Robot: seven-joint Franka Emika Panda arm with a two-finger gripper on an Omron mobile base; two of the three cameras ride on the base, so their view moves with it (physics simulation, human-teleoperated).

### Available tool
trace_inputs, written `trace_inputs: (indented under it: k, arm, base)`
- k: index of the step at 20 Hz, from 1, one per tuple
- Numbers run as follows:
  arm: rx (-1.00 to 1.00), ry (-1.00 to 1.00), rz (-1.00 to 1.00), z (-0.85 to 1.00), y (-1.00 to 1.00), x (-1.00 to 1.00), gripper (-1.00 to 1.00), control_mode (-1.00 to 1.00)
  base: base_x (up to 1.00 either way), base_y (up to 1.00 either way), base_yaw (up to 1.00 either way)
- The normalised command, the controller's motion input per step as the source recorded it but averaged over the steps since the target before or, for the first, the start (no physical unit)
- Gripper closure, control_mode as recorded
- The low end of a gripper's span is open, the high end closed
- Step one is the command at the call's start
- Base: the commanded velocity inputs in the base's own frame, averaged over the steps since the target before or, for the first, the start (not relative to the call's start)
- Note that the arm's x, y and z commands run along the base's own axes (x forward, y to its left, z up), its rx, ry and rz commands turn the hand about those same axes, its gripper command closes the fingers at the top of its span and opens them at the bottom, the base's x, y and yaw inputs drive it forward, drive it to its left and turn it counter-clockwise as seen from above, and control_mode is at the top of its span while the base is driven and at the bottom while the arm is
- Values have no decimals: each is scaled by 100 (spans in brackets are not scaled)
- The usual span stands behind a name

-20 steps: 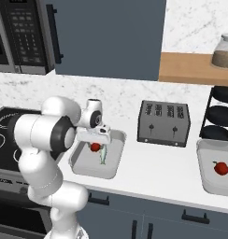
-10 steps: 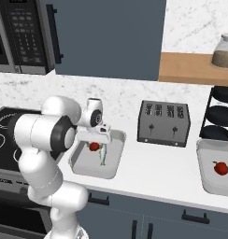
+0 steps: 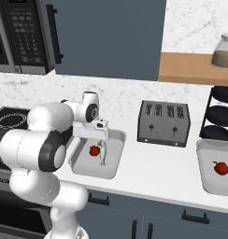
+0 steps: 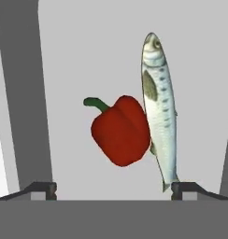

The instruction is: Place one bell pepper and one fish in each tupperware on the nearby counter, to pack two identical lunches.

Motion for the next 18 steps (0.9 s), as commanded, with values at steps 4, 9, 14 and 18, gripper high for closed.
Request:
trace_inputs:
  k: [4, 9, 14, 18]
  arm:
    - [0, -18, 0, 59, -7, -100, -100, -100]
    - [0, -23, 0, 43, -10, -100, -100, -100]
    - [0, -20, 2, 52, -4, -100, -100, -100]
    - [0, -14, 6, 65, 0, -99, -100, -100]
  base:
    - [0, 0, 0]
    - [0, 0, 0]
    - [0, 0, 0]
    - [0, 0, 0]
